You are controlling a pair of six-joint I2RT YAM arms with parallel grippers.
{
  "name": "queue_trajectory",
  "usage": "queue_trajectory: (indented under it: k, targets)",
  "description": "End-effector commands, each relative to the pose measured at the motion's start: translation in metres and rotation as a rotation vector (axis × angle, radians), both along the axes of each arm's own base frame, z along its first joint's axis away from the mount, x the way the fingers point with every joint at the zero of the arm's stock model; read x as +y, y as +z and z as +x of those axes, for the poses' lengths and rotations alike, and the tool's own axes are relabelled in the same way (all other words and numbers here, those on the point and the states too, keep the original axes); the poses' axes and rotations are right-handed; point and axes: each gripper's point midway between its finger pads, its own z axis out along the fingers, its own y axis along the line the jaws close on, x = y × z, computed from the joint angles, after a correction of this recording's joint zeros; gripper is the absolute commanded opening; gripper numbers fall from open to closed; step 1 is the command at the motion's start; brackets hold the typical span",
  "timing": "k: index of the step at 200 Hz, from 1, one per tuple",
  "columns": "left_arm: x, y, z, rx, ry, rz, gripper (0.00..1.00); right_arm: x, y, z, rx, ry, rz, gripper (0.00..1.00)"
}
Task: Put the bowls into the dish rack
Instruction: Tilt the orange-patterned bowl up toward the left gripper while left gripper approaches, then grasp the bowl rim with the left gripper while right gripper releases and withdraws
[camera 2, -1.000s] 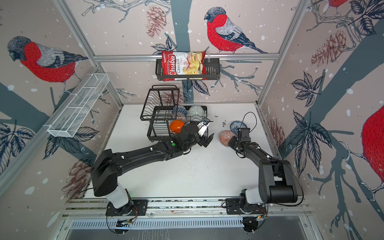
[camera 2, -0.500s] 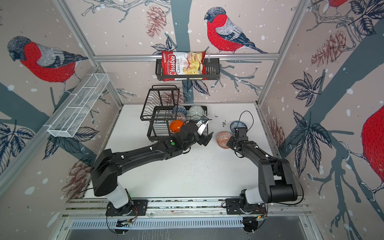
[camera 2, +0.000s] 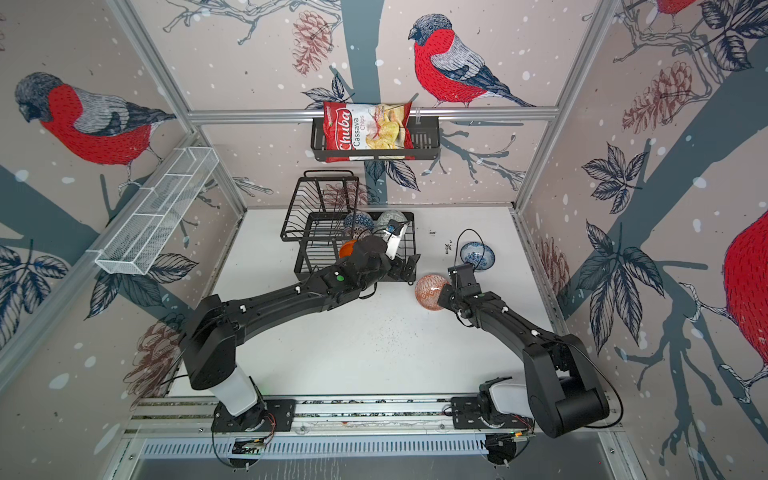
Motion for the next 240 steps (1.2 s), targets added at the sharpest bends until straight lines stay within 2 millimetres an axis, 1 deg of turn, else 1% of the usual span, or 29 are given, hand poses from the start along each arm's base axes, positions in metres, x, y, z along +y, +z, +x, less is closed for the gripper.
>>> queue_trajectory:
  k: [1,25,54,79,102,127,162,165,181,192,205,228,240]
  targets:
    - [-0.005,-0.001,-0.003,0.052,-0.015,-0.049,0.98,0.009,0.0,0.001,-0.021,-0.008,0.002,0.01]
    - [-0.009,-0.005,-0.004,0.085,-0.023,-0.07,0.98,0.017,-0.005,-0.003,-0.013,0.011,-0.004,0.01]
    - [-0.006,-0.013,0.0,0.14,0.012,-0.094,0.97,0.016,-0.009,-0.006,-0.001,-0.004,-0.015,0.05]
    - [-0.007,-0.022,0.002,0.176,0.025,-0.074,0.97,0.014,-0.008,-0.007,-0.007,-0.01,-0.026,0.15]
    - [-0.008,-0.029,0.004,0.213,0.039,-0.07,0.97,0.012,0.001,-0.006,-0.031,-0.02,-0.025,0.24]
    - [-0.012,-0.044,0.005,0.264,0.049,-0.047,0.94,0.01,0.01,-0.004,-0.058,-0.029,-0.015,0.3]
    - [-0.02,-0.059,0.001,0.347,0.036,-0.04,0.91,0.004,0.014,-0.003,-0.05,-0.035,-0.039,0.39]
    - [-0.02,-0.059,0.001,0.353,0.038,-0.04,0.91,0.003,0.022,-0.002,-0.072,-0.037,-0.031,0.4]
    - [-0.019,-0.061,-0.002,0.384,0.043,-0.045,0.9,-0.004,0.033,0.0,-0.09,-0.048,-0.033,0.43]
    - [-0.019,-0.06,-0.005,0.404,0.043,-0.062,0.89,-0.01,0.042,0.002,-0.108,-0.061,-0.033,0.43]
    - [-0.014,-0.063,-0.007,0.44,0.077,-0.084,0.87,-0.02,0.052,0.004,-0.133,-0.081,-0.031,0.43]
    - [-0.012,-0.076,-0.019,0.553,0.08,-0.137,0.85,-0.037,0.069,0.006,-0.184,-0.119,-0.015,0.45]
    - [-0.009,-0.09,-0.024,0.61,0.09,-0.146,0.83,-0.045,0.076,0.007,-0.207,-0.134,-0.004,0.47]
